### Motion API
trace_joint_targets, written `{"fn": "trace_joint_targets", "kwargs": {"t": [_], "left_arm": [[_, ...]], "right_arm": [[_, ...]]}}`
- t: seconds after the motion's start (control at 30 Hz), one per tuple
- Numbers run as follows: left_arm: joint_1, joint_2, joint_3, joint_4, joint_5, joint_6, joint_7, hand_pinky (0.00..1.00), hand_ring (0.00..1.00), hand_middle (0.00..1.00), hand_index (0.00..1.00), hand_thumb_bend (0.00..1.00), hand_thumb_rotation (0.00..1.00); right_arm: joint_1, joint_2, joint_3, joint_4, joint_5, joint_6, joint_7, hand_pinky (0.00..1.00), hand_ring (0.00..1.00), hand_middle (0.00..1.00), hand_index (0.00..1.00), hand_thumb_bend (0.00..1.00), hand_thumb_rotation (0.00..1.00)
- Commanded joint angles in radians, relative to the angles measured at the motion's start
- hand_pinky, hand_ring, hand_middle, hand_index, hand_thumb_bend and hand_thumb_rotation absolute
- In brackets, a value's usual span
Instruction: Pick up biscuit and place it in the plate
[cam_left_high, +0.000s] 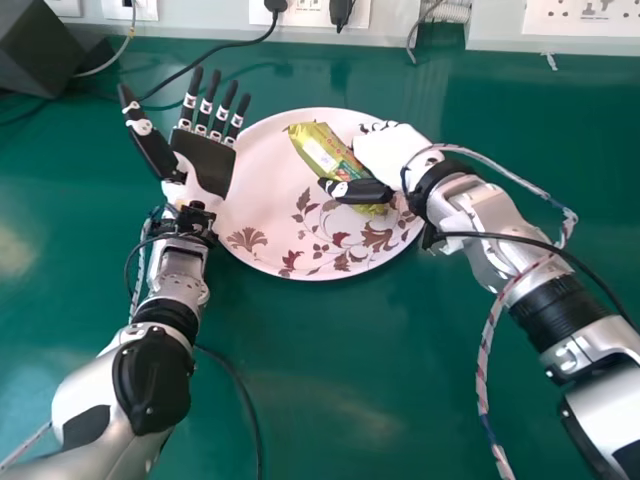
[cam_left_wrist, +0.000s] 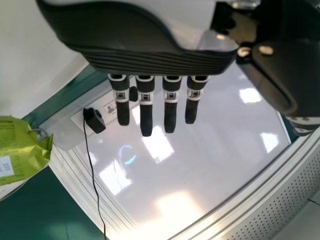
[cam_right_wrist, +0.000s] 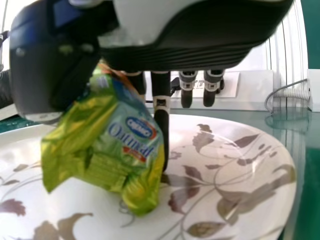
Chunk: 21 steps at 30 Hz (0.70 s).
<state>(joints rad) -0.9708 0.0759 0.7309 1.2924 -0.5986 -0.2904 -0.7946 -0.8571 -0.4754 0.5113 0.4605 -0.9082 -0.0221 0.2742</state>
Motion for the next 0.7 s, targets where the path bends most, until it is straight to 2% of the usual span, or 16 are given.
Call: {"fn": "trace_joint_targets", "kwargs": {"t": [0.0,0.07,0.13,0.2,0.23,0.27,0.33,0.4,0.5,0.67], "left_arm": [[0.044,-0.009,-0.013,0.019,0.015,-0.003,-0.021,0.90,0.86,0.90,0.94,0.98,0.55],[0.046,-0.008,-0.018,0.019,0.019,-0.007,-0.019,0.89,0.86,0.90,0.94,0.98,0.55],[0.046,-0.007,-0.016,0.019,0.016,0.004,-0.024,0.88,0.85,0.90,0.93,0.99,0.55],[0.047,-0.007,-0.017,0.019,0.017,0.004,-0.036,0.88,0.85,0.90,0.93,0.99,0.55],[0.049,-0.007,-0.017,0.019,0.016,0.006,-0.043,0.88,0.85,0.90,0.94,0.99,0.55],[0.050,-0.008,-0.016,0.019,0.017,0.004,-0.037,0.88,0.85,0.90,0.94,1.00,0.55],[0.050,-0.010,-0.015,0.020,0.017,0.005,-0.025,0.87,0.84,0.90,0.93,1.00,0.56],[0.051,-0.010,-0.017,0.020,0.018,0.011,-0.025,0.87,0.84,0.90,0.93,1.00,0.56],[0.054,-0.010,-0.026,0.018,0.026,0.009,-0.035,0.87,0.84,0.90,0.93,0.99,0.56],[0.056,-0.016,-0.031,0.015,0.039,-0.021,-0.039,0.87,0.84,0.90,0.93,0.99,0.56]], "right_arm": [[0.054,-0.014,0.023,0.028,0.001,0.007,0.059,1.00,1.00,0.46,0.51,0.51,0.00],[0.053,-0.015,0.024,0.026,0.000,0.008,0.059,1.00,1.00,0.44,0.52,0.51,0.00],[0.051,-0.016,0.024,0.031,-0.001,0.005,0.052,1.00,1.00,0.61,0.50,0.50,0.06],[0.050,-0.016,0.025,0.034,-0.002,0.005,0.049,1.00,1.00,0.68,0.50,0.49,0.08],[0.050,-0.016,0.025,0.036,-0.003,0.005,0.048,1.00,1.00,0.72,0.68,0.48,0.22],[0.049,-0.017,0.026,0.038,-0.005,0.004,0.044,1.00,0.97,0.76,0.80,0.48,0.33],[0.049,-0.017,0.026,0.039,-0.006,0.003,0.042,1.00,0.89,0.80,0.86,0.51,0.39],[0.051,-0.019,0.025,0.034,-0.005,0.003,0.043,1.00,0.86,0.83,0.88,0.54,0.45],[0.053,-0.023,0.024,0.024,-0.005,0.006,0.050,1.00,0.86,0.90,0.92,0.58,0.60],[0.060,-0.030,0.020,0.009,-0.005,0.009,0.050,0.98,0.89,0.95,0.96,0.61,0.77]]}}
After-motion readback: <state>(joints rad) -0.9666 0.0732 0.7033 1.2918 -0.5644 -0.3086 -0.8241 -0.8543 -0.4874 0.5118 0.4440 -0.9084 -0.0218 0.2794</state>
